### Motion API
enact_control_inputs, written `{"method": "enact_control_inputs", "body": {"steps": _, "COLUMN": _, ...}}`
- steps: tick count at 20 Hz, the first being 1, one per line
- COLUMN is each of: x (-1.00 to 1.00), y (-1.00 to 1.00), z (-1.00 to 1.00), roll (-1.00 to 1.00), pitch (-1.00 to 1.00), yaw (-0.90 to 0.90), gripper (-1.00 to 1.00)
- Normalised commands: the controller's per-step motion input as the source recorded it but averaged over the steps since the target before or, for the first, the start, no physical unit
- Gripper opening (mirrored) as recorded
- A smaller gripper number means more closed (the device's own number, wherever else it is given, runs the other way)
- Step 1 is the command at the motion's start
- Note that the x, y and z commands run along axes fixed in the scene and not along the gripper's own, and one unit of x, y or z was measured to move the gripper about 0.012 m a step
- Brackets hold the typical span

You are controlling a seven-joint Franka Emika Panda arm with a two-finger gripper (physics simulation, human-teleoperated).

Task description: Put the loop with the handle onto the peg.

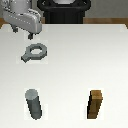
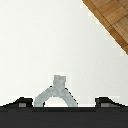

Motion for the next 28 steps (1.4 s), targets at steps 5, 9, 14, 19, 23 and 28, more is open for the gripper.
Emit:
{"method": "enact_control_inputs", "body": {"steps": 5, "x": 0.0, "y": 0.2, "z": -0.2, "roll": 0.0, "pitch": 0.0, "yaw": 0.0, "gripper": 1.0}}
{"method": "enact_control_inputs", "body": {"steps": 9, "x": 0.0, "y": -0.12, "z": -0.5, "roll": 0.0, "pitch": 0.0, "yaw": 0.0, "gripper": 1.0}}
{"method": "enact_control_inputs", "body": {"steps": 14, "x": 0.0, "y": -0.4, "z": -0.8, "roll": 0.0, "pitch": 0.0, "yaw": 0.0, "gripper": 1.0}}
{"method": "enact_control_inputs", "body": {"steps": 19, "x": 0.0, "y": 0.0, "z": -0.6, "roll": 0.0, "pitch": 0.0, "yaw": 0.0, "gripper": 1.0}}
{"method": "enact_control_inputs", "body": {"steps": 23, "x": 0.0, "y": 0.0, "z": -0.5, "roll": 0.0, "pitch": 0.0, "yaw": 0.0, "gripper": -1.0}}
{"method": "enact_control_inputs", "body": {"steps": 28, "x": 0.0, "y": 0.0, "z": 0.0, "roll": 0.0, "pitch": 0.0, "yaw": 0.0, "gripper": -1.0}}
